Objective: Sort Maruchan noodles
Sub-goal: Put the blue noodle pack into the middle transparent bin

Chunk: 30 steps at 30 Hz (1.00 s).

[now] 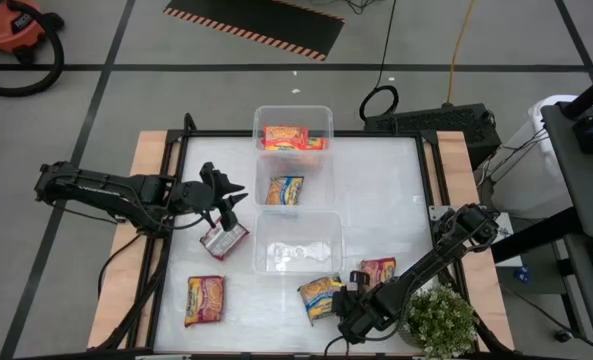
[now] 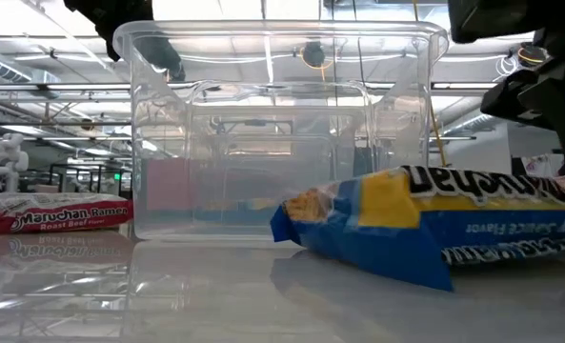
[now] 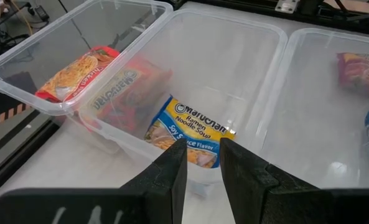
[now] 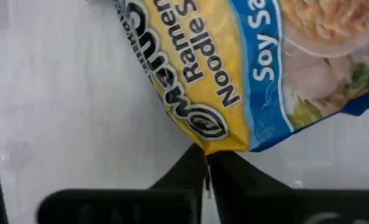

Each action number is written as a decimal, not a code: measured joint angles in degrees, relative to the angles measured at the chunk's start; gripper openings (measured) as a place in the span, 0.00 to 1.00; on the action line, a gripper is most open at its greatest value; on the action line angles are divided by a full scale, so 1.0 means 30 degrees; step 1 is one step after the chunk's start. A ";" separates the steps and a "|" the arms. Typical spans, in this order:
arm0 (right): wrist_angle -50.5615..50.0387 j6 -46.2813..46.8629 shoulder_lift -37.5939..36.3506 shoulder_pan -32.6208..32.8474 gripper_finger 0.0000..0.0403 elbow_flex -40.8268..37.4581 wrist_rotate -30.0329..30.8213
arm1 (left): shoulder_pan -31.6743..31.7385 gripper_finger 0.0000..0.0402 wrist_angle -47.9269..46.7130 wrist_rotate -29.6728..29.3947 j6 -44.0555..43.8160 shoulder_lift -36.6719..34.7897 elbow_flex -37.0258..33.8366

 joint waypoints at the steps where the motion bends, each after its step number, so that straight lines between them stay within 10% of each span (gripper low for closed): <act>1: 0.0063 -0.0045 -0.0012 0.0007 0.02 0.0000 0.0005 | 0.0000 0.25 0.0000 0.0000 0.0045 0.0000 0.0000; 15: 0.1174 -0.1125 -0.3598 0.0388 0.00 0.0000 0.0173 | 0.0000 0.25 -0.0007 0.0015 0.0128 0.0000 0.0000; 30: 0.3363 -0.5981 -0.8325 0.0370 0.00 0.0000 0.5089 | -0.0503 0.25 -0.0007 0.0044 0.0295 0.0000 0.0000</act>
